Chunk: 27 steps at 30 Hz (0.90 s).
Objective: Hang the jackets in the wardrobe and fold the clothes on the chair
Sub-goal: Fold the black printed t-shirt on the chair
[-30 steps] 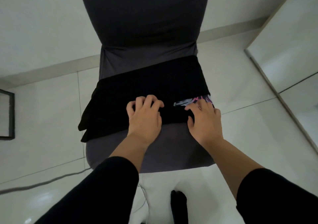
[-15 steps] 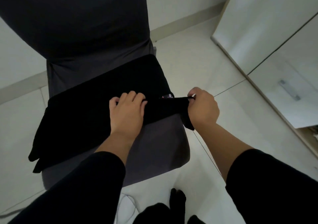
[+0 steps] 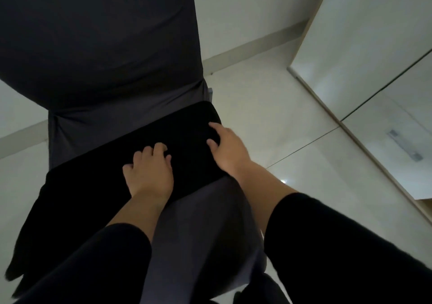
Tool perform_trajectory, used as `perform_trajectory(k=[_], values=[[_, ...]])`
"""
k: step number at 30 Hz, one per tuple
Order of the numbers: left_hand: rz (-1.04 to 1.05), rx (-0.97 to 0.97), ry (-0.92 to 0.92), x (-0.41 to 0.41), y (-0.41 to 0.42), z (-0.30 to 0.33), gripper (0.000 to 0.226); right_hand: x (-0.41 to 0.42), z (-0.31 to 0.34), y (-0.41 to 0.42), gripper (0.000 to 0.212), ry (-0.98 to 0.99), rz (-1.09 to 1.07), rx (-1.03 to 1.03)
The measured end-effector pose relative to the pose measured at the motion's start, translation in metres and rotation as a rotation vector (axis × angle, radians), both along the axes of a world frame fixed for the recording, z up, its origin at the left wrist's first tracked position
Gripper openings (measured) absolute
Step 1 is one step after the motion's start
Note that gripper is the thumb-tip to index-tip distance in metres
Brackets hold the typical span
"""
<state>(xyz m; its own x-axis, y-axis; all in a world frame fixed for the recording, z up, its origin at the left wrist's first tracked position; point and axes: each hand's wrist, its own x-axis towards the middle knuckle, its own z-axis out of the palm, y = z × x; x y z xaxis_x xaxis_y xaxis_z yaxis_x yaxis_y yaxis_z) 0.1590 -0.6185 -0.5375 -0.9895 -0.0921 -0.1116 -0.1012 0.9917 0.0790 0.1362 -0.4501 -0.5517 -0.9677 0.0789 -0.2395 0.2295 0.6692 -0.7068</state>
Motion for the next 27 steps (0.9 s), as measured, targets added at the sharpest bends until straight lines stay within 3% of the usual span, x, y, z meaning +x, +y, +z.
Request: perform_trajectory(k=[8, 11, 13, 15, 18, 20, 23, 27], values=[[0.030, 0.041, -0.225, -0.014, 0.003, -0.005, 0.031, 0.003, -0.012, -0.001, 0.050, -0.131, 0.083, 0.136], [0.018, 0.310, -0.278, -0.021, -0.011, 0.002, 0.026, 0.005, -0.001, -0.009, 0.052, -0.157, 0.067, 0.313], [0.097, 0.604, -0.153, -0.019, -0.025, 0.014, 0.022, 0.011, 0.008, -0.021, 0.055, -0.079, 0.048, 0.394], [0.193, 0.717, -0.003, -0.012, -0.041, 0.023, 0.024, 0.022, 0.014, -0.037, 0.054, 0.035, 0.048, 0.405], [0.264, 0.706, 0.124, 0.007, -0.072, 0.024, 0.024, 0.037, 0.019, -0.067, 0.043, 0.127, 0.124, 0.379], [0.293, 0.598, 0.174, 0.020, -0.099, 0.018, 0.019, 0.042, 0.021, -0.088, 0.037, 0.159, 0.187, 0.375], [0.361, 0.331, 0.074, 0.042, -0.128, 0.010, 0.026, 0.048, 0.023, -0.118, 0.033, 0.187, 0.227, 0.364], [0.448, 0.327, 0.078, 0.063, -0.146, 0.006, 0.035, 0.047, 0.027, -0.141, 0.028, 0.195, 0.260, 0.347]])
